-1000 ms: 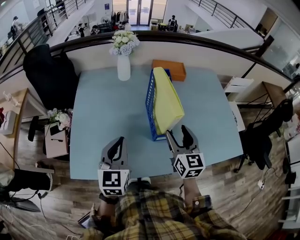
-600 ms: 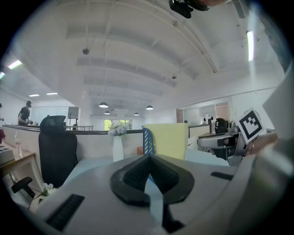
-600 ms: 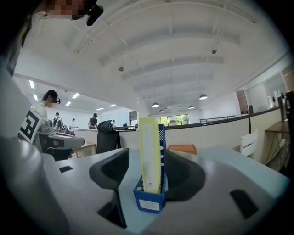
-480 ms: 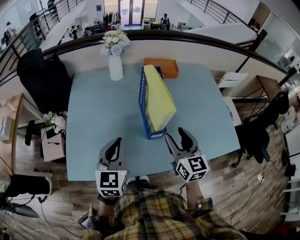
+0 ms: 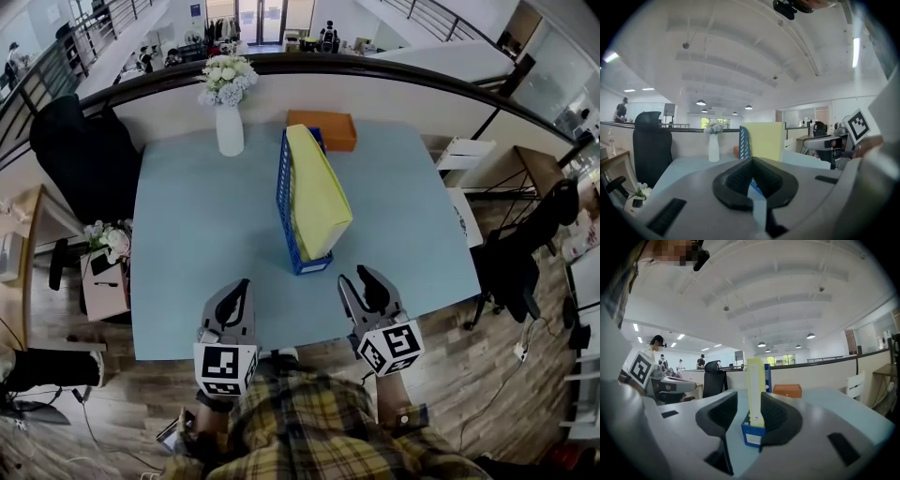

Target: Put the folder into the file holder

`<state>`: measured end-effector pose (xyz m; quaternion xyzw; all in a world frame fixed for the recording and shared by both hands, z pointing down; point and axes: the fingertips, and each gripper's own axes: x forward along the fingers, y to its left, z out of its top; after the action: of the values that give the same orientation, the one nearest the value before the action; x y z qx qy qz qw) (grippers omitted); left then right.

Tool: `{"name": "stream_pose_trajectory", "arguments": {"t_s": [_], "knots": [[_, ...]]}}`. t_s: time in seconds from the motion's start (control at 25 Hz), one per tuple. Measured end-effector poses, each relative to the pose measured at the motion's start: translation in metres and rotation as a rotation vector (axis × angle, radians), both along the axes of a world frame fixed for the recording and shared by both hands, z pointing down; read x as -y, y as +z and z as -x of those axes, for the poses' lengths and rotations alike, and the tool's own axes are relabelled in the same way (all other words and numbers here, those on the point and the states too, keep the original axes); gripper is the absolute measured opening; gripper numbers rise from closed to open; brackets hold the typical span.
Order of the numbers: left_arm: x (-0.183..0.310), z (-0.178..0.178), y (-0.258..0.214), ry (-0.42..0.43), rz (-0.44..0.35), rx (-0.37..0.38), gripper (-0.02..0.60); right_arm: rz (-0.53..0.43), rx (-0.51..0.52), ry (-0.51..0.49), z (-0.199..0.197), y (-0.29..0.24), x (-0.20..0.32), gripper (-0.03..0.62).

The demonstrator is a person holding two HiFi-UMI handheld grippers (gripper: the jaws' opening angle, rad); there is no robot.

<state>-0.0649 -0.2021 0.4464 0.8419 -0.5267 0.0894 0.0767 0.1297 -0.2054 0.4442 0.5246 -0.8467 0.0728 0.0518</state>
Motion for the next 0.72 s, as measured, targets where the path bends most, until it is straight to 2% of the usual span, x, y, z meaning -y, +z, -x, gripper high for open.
{"name": "stream_pose_trajectory", "arguments": {"t_s": [0.2,0.32,0.72], "knots": [[-0.002,-0.004,-0.001,0.016,0.003,-0.005,-0.005,0.003,0.017,-0.005,0.000,0.000,-0.010,0.038],[-0.002,-0.004,-0.001,0.022,0.001,-0.007,-0.005,0.008,0.025,-0.001,-0.001,0.002,-0.013,0.005],[-0.003,-0.003,-0.001,0.026,0.003,-0.009,-0.005,0.010,0.033,0.013,-0.003,0.001,-0.009,0.003]]}}
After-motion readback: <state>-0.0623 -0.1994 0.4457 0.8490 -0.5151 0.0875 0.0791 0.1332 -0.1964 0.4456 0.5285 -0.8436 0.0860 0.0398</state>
